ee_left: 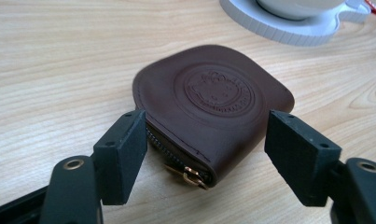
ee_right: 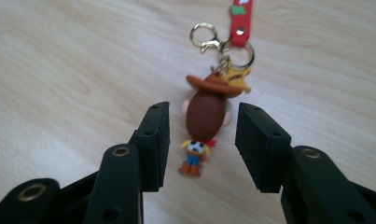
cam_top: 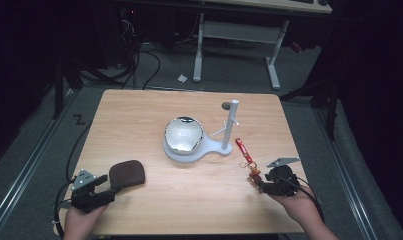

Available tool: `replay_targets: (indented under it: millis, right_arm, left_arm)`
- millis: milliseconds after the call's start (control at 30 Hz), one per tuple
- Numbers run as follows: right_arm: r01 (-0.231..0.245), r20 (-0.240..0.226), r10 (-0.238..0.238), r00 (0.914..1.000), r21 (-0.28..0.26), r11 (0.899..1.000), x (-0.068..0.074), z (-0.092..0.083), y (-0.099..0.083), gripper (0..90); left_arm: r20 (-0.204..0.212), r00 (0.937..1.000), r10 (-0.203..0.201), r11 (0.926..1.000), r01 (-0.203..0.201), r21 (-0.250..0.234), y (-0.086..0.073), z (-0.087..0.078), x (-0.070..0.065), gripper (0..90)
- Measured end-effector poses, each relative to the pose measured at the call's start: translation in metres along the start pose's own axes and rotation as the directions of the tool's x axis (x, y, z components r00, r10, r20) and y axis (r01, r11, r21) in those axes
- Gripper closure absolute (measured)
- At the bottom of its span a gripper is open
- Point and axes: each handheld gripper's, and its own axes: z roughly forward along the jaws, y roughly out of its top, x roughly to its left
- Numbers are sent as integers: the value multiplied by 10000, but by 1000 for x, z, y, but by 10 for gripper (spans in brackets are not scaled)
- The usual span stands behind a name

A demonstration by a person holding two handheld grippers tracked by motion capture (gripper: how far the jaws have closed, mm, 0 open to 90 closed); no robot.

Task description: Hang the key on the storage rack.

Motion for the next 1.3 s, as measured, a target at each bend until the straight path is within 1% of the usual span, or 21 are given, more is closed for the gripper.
replay_targets:
  millis: [67, 100, 133, 167, 200, 367, 433, 467, 600, 667, 700, 733, 767, 800, 867, 900, 967, 1067, 1233, 1267, 1300]
  right_arm:
    - [158, -118, -154, 9998, 340, 9993, 3, 2, -4, 559]
    - [158, -118, -154, 9998, 340, 9993, 3, 2, -4, 559]
    - [310, -39, -309, 9995, 518, 9982, 5, 4, -5, 559]
    - [305, -98, -297, 9995, 916, 9953, 6, 5, -6, 559]
    - [305, -98, -297, 9995, 916, 9953, 6, 5, -6, 559]
    - [530, -158, -513, 9986, 1376, 9891, 10, 7, -1, 546]
    - [504, -204, -477, 9987, 1580, 9861, 9, 10, 1, 536]
    - [494, -81, -487, 9988, 1697, 9843, 9, 12, 4, 527]
    - [470, -49, -469, 9989, 1846, 9817, 8, 16, 11, 517]
    - [516, 53, -536, 9985, 1903, 9804, 8, 20, 15, 511]
    - [465, 225, -519, 9984, 1989, 9789, 6, 24, 19, 508]
    - [465, 225, -519, 9984, 1989, 9789, 6, 24, 19, 508]
    - [316, 397, -407, 9984, 2073, 9778, 4, 27, 21, 507]
    - [316, 397, -407, 9984, 2073, 9778, 4, 27, 21, 507]
    - [386, 455, -493, 9977, 2114, 9766, 5, 30, 23, 509]
    - [423, 484, -550, 9973, 2330, 9715, 6, 33, 24, 508]
    - [389, 460, -516, 9976, 2423, 9694, 7, 35, 24, 503]
    - [548, 675, -739, 9950, 2505, 9666, 9, 39, 25, 515]
    - [535, 590, -715, 9957, 2650, 9628, 6, 42, 28, 527]
    - [320, 593, -497, 9970, 2688, 9627, 7, 42, 28, 527]
    - [521, 526, -684, 9963, 2642, 9631, 5, 43, 28, 526]
  left_arm:
    - [43, 9999, -91, 10000, 91, -7, -1, 0, 1, 302]
    - [43, 9999, -91, 10000, 91, -7, -1, 0, 1, 302]
    - [53, 9999, -122, 9999, 122, 11, -1, 0, 1, 302]
    - [75, 9998, -169, 9999, 169, 20, -1, 0, 1, 302]
    - [83, 9998, -193, 9998, 193, 8, -1, 0, 1, 302]
    - [123, 9998, -164, 9999, 165, -52, -1, -1, 2, 301]
    - [192, 9994, -281, 9996, 282, -33, -2, 0, 2, 302]
    - [194, 9994, -290, 9996, 290, -14, -2, 0, 3, 302]
    - [216, 9993, -292, 9996, 293, -45, -1, -1, 4, 302]
    - [213, 9990, -394, 9992, 396, -82, -1, -1, 5, 302]
    - [215, 9988, -451, 9989, 452, -79, -2, -1, 6, 302]
    - [230, 9986, -483, 9988, 485, -90, -2, -2, 6, 302]
    - [245, 9985, -490, 9987, 493, -130, -2, -2, 7, 302]
    - [245, 9985, -490, 9987, 493, -130, -2, -2, 7, 302]
    - [255, 9986, -465, 9988, 468, -116, -2, -2, 9, 303]
    - [282, 9981, -549, 9984, 553, -141, -2, -3, 10, 302]
    - [305, 9977, -599, 9980, 605, -164, -2, -3, 11, 302]
    - [311, 9976, -625, 9978, 632, -208, -3, -4, 11, 303]
    - [412, 9958, -813, 9963, 824, -240, -3, -4, 14, 305]
    - [415, 9958, -821, 9963, 831, -239, -3, -4, 14, 305]
    - [431, 9955, -839, 9960, 851, -258, -3, -4, 14, 305]
